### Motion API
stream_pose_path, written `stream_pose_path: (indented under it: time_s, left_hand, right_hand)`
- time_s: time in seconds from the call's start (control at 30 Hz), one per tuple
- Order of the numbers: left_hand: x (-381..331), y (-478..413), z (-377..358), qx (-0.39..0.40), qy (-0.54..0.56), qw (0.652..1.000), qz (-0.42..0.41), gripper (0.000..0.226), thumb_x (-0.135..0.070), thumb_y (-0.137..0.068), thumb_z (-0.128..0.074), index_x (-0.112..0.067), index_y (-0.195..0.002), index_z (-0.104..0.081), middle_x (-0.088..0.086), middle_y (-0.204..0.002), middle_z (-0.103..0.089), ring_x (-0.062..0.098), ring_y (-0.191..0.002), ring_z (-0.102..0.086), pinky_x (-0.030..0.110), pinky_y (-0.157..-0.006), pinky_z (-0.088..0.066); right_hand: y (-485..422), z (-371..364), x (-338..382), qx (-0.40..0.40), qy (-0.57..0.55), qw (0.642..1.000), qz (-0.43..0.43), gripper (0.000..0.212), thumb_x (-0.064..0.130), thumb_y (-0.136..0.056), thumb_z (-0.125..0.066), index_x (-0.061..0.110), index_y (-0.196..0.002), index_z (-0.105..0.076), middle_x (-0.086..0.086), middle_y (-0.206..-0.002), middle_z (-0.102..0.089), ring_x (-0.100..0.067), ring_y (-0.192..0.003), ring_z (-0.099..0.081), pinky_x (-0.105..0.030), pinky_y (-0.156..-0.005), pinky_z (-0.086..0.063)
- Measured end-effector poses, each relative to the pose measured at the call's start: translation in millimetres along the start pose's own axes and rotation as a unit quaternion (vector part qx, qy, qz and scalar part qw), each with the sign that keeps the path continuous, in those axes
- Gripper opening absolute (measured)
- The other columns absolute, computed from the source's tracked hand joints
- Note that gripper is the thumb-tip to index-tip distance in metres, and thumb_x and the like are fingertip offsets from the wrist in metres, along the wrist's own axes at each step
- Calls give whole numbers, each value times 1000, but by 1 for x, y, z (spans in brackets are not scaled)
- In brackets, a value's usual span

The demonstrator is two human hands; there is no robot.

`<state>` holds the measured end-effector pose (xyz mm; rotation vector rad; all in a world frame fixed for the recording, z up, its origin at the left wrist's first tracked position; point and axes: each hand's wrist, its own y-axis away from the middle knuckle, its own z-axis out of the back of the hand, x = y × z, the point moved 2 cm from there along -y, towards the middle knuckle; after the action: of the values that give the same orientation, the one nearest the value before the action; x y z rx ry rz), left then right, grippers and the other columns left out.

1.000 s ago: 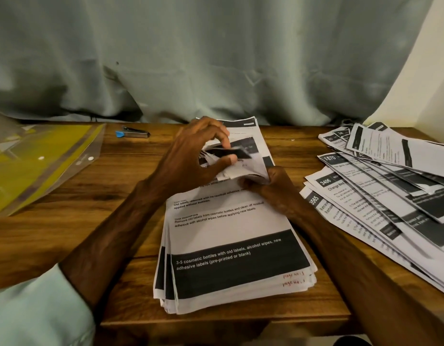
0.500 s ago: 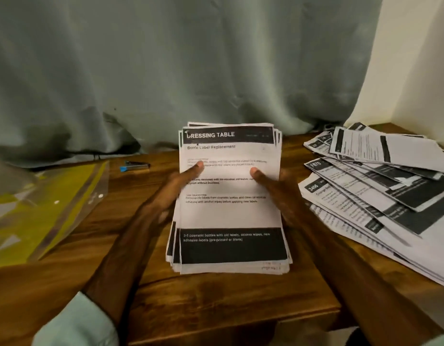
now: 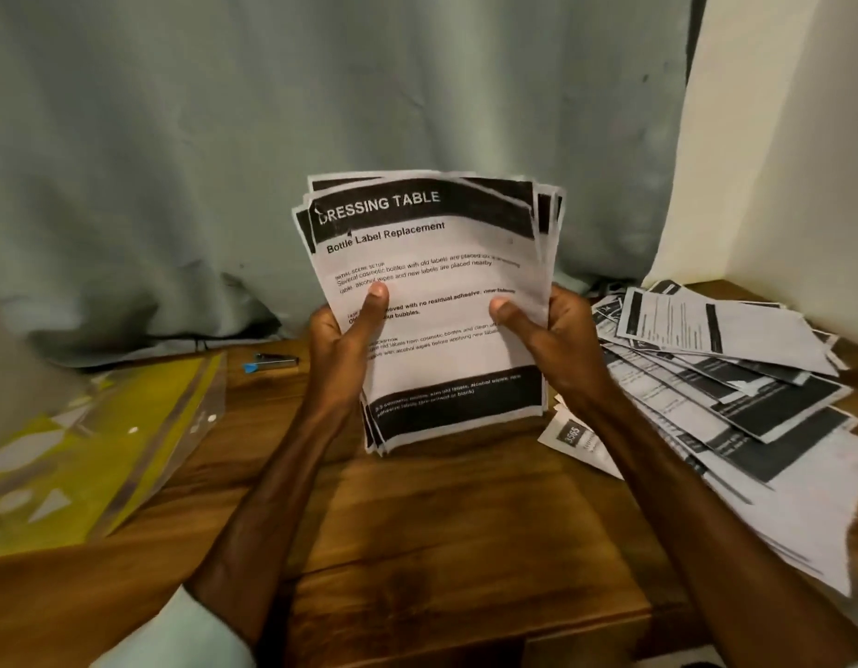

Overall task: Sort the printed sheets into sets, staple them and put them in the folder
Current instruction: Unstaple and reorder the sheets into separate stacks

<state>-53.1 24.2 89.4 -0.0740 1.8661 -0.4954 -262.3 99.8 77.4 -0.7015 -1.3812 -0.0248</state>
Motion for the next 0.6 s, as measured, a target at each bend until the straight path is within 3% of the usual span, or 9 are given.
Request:
stream_pose_path:
  time_s: [0.1, 0.17, 0.23, 0.37, 0.5, 0.6]
  left_hand:
    - [3, 8, 9, 13, -31, 999, 15, 13, -15, -97, -64, -21, -108, -64, -13, -94, -78, 8, -90, -75, 23, -69, -59]
    - [8, 12, 16, 9, -31, 999, 36, 37, -23, -90, -71, -7, -123, -62, -1, -102, -78, 16, -91, -76, 25, -67, -60]
    - [3, 15, 17, 5, -31, 998, 45, 59, -34, -83, -75, -4, -130, -57, 4, -108, -77, 21, -93, -76, 25, -66, -59]
    - [-24, 12, 6, -14, -79, 997, 18, 12, -33, -96, -66, -24, -100, -58, -19, -76, -75, 0, -71, -73, 17, -59, -57]
    - [-54, 0, -1, -48, -79, 995, -39, 32, -40, -99, -62, -9, -93, -68, -1, -76, -77, 14, -69, -75, 24, -61, -58]
    - [-64, -8, -3, -65, -87, 991, -72, 39, -39, -100, -61, -10, -76, -63, 0, -64, -71, 13, -60, -69, 22, -56, -53]
  right_hand:
    - [15, 0, -8, 8, 2, 999, -33, 28, 28, -90, -73, 20, -116, -66, 2, -109, -75, -12, -96, -73, -32, -77, -62]
    - [27, -2, -13, 6, 6, 999, -44, 23, 27, -88, -75, 22, -109, -66, 8, -100, -74, -6, -90, -73, -22, -68, -60]
    - [32, -8, -7, 7, -6, 999, -38, 24, 30, -82, -76, 25, -102, -65, 12, -97, -71, -1, -85, -71, -15, -63, -56]
    - [26, -17, 17, 7, -32, 999, -23, 20, 29, -82, -76, 27, -99, -65, 14, -90, -73, 3, -81, -71, -13, -62, -54]
    - [20, -20, 35, 0, -43, 999, 10, 25, 23, -88, -75, 20, -112, -67, 9, -98, -75, -2, -88, -72, -14, -65, -55]
    - [18, -22, 45, -22, -58, 998, 19, 29, 28, -88, -75, 14, -113, -69, 6, -99, -77, -5, -88, -74, -15, -66, -55]
